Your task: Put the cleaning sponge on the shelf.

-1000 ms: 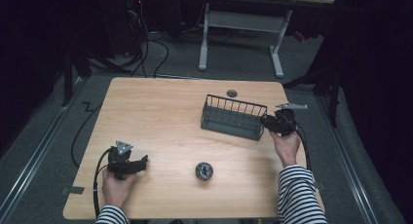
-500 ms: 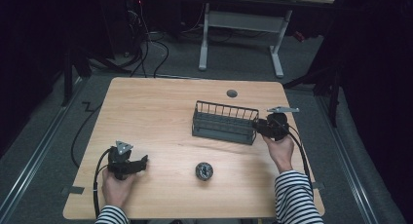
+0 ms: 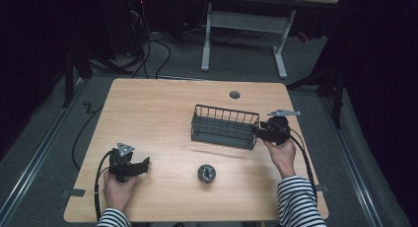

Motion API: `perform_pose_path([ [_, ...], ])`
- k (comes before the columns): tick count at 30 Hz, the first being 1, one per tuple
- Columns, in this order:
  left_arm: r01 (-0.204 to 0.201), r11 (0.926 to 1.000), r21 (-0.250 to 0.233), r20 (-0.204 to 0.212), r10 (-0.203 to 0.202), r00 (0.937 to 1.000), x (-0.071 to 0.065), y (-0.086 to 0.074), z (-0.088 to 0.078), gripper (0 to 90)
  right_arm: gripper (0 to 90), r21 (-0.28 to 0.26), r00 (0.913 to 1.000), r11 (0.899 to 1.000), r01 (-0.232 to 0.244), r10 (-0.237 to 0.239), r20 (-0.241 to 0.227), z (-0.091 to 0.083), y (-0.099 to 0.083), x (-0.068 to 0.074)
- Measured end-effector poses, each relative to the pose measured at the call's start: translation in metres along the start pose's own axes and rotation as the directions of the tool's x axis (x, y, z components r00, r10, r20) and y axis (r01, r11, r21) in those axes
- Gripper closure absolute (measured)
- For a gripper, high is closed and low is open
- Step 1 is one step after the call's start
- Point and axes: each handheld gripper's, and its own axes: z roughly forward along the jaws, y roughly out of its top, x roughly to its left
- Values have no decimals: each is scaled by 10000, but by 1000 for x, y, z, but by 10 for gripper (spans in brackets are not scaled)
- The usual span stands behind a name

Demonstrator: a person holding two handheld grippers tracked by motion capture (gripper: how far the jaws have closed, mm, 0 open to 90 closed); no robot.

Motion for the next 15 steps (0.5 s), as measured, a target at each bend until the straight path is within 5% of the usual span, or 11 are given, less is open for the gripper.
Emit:
perform_pose_path([
  [7, 4, 10000, 0, -1, -4, 10000, 0, 0, 0, 165, 388, -825, 9970, 9936, -765, 750, -213, -15, -12, -8],
  [15, 7, 10000, 0, -5, -7, 10000, 0, 0, 0, 165, 383, -1072, 9980, 9924, -610, 592, -200, -35, -25, -9],
])
